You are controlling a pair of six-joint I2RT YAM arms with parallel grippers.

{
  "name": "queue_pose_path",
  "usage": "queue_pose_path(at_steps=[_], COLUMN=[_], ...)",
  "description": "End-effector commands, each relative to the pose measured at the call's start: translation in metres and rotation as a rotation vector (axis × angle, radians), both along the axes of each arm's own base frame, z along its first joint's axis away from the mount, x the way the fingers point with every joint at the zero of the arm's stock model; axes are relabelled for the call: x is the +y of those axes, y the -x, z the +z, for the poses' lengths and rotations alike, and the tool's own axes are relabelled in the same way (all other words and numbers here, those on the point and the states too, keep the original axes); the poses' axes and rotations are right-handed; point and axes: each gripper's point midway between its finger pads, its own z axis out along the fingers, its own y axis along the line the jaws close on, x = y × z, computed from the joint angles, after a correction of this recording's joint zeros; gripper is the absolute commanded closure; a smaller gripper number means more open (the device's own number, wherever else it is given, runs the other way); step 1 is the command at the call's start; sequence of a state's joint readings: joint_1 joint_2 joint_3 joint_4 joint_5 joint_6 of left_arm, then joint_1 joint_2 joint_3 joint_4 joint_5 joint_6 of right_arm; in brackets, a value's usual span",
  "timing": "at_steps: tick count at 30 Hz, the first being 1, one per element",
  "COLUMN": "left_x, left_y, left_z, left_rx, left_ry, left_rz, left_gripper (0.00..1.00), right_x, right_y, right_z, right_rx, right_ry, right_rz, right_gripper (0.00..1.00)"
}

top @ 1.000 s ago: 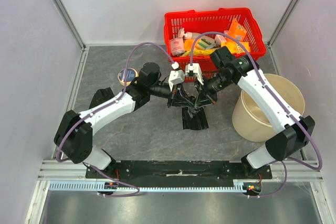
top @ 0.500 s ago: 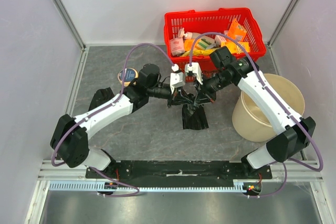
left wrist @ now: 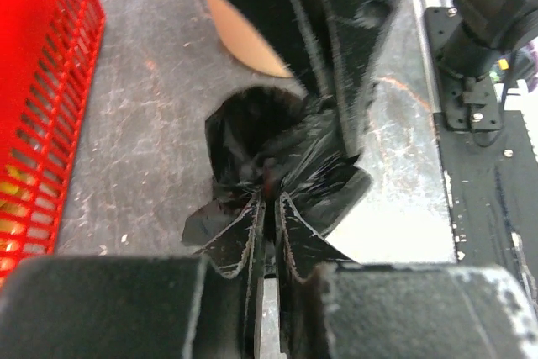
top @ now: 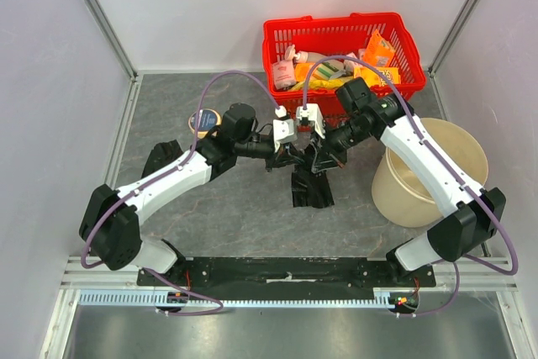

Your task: Put the trash bags into the trash bin

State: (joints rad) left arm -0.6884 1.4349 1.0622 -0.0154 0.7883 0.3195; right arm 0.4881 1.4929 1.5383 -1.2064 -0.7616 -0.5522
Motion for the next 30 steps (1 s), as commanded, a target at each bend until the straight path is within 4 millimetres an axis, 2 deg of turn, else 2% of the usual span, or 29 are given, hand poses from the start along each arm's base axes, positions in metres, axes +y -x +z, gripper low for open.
queue_pose_path(at_steps=[1,6,11,14,21,28,30], left_x=[0.023,0.022,0.017,0.016,0.012,0.014,0.014], left_y=[-0.033,-0.030,-0.015,-0.009,0.018,0.038,0.041], left_z=[-0.008,-0.005,0.001,0.005,0.024,0.036,0.038], left_rx=[-0.087,-0.073,-0.042,-0.033,0.025,0.086,0.088], left_ry=[-0.075,-0.060,-0.027,-0.013,0.049,0.078,0.085], left_rz=[0.143,0.128,0.058,0.033,-0.089,-0.180,-0.197], left_gripper=[0.85,0.85,0.98,0.98,0.98,0.98,0.98], right_x=[-0.011,-0.010,-0.012,-0.013,-0.014,-0.018,-0.017], right_y=[0.037,0.036,0.035,0.035,0.031,0.027,0.027], right_z=[0.009,0.010,0.007,0.005,0.006,0.002,0.005], right_rx=[0.096,0.097,0.095,0.091,0.089,0.090,0.090], right_ry=[0.008,0.003,0.016,0.023,0.029,0.047,0.035], right_rz=[0.026,0.028,0.022,0.021,0.006,-0.013,-0.009], right_gripper=[0.99,1.00,1.00,1.00,0.91,0.89,0.94])
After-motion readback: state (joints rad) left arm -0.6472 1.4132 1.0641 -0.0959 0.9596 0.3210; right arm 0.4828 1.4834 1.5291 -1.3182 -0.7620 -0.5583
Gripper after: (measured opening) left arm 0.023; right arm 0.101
